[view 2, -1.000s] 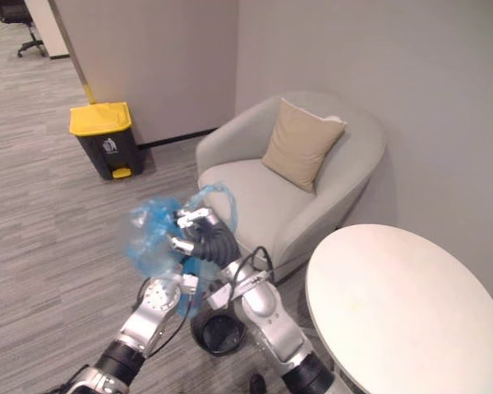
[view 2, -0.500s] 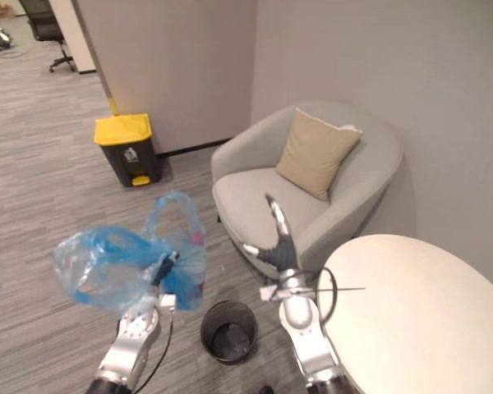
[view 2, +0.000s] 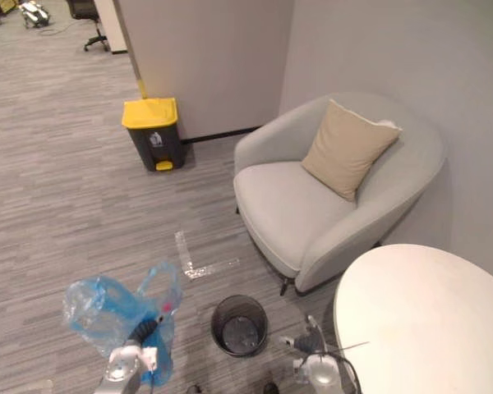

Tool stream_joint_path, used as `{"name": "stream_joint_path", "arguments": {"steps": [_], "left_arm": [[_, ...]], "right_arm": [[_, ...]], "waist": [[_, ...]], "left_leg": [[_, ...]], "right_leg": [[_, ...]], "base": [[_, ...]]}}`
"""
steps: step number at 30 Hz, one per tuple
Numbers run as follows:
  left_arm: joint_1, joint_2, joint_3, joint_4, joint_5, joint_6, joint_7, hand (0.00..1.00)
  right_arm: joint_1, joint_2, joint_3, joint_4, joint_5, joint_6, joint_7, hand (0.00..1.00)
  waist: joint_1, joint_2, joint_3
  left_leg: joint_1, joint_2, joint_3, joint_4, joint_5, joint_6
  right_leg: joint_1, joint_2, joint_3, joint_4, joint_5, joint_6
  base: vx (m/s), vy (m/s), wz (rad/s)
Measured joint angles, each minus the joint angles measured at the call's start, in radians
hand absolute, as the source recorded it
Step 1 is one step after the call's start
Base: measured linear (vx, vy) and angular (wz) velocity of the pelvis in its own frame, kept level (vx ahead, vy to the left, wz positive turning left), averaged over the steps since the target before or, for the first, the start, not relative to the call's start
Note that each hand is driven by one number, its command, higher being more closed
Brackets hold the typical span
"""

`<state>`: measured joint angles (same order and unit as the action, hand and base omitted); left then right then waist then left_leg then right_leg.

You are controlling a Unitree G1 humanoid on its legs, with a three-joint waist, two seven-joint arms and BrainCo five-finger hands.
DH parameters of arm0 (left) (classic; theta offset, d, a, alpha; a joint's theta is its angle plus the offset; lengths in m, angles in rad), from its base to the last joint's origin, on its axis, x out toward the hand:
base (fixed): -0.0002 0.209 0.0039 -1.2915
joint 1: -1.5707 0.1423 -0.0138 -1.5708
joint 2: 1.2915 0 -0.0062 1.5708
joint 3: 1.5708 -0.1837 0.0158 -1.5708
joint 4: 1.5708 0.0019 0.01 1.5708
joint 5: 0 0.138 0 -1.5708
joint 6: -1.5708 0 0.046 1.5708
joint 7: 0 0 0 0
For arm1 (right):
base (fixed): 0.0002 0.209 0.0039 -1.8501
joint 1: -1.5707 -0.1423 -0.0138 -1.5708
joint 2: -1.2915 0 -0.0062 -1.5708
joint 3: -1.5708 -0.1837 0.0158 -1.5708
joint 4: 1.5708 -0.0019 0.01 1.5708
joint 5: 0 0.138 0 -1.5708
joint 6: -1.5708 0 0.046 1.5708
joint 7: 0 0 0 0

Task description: Gather rubbish on tea table into small bin, then transfer packed bag to large trash can.

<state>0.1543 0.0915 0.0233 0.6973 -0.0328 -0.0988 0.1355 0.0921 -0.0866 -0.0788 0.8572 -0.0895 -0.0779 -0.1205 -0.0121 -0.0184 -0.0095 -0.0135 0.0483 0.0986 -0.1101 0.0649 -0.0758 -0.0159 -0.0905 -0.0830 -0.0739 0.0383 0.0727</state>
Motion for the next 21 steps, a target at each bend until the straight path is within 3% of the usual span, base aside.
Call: {"name": "stream_joint_path", "arguments": {"steps": [11, 14, 17, 19, 20, 21], "left_arm": [[0.016, 0.001, -0.002, 0.163, 0.01, 0.019, -0.011, 1.0], [-0.006, 0.001, -0.001, 0.179, 0.009, 0.018, -0.009, 1.0], [-0.066, 0.004, -0.002, 0.178, 0.0, 0.018, -0.008, 1.0], [-0.072, 0.004, -0.003, 0.154, 0.0, 0.017, -0.007, 1.0], [-0.076, 0.004, -0.005, 0.136, 0.0, 0.015, -0.006, 1.0], [-0.07, 0.005, -0.002, 0.116, 0.001, 0.015, -0.005, 1.0]], "right_arm": [[-0.022, 0.004, -0.016, 0.076, 0.023, 0.011, -0.009, 0.0], [-0.075, 0.004, -0.016, 0.083, 0.022, 0.013, -0.017, 0.0], [-0.11, 0.008, -0.013, 0.083, 0.021, 0.02, -0.021, 0.0], [-0.118, 0.008, 0.0, 0.071, 0.021, 0.023, -0.023, 0.0], [-0.103, 0.014, 0.006, 0.066, 0.022, 0.028, -0.026, 0.0], [-0.088, 0.024, 0.007, 0.058, 0.022, 0.028, -0.029, 0.0]], "waist": [[0.01, -0.006, 0.03], [0.011, -0.005, 0.081], [0.014, -0.016, 0.128], [0.012, -0.01, 0.137], [0.012, -0.005, 0.14], [0.014, -0.009, 0.138]], "left_leg": [[0.032, -0.006, 0.019, 0.006, -0.012, 0.001], [0.005, -0.01, 0.034, 0.03, -0.012, 0.008], [-0.103, -0.015, 0.026, 0.171, -0.056, 0.035], [-0.143, -0.005, 0.022, 0.225, -0.077, 0.054], [-0.154, -0.015, -0.012, 0.263, -0.095, 0.059], [-0.16, -0.025, -0.052, 0.298, -0.105, 0.053]], "right_leg": [[0.003, -0.006, 0.021, 0.038, -0.021, 0.005], [-0.047, -0.011, 0.04, 0.091, -0.018, 0.005], [-0.131, -0.031, 0.041, 0.193, -0.023, 0.012], [-0.155, -0.036, 0.063, 0.284, -0.081, 0.039], [-0.197, -0.04, 0.098, 0.537, -0.197, 0.037], [-0.193, -0.036, 0.111, 0.681, -0.259, 0.059]], "base": [[0.0, 0.005, -0.05], [-0.06, 0.024, -0.16], [-0.12, 0.027, 0.09], [-0.11, 0.034, 0.4], [-0.06, -0.04, 0.88], [-0.04, -0.045, 0.89]]}}
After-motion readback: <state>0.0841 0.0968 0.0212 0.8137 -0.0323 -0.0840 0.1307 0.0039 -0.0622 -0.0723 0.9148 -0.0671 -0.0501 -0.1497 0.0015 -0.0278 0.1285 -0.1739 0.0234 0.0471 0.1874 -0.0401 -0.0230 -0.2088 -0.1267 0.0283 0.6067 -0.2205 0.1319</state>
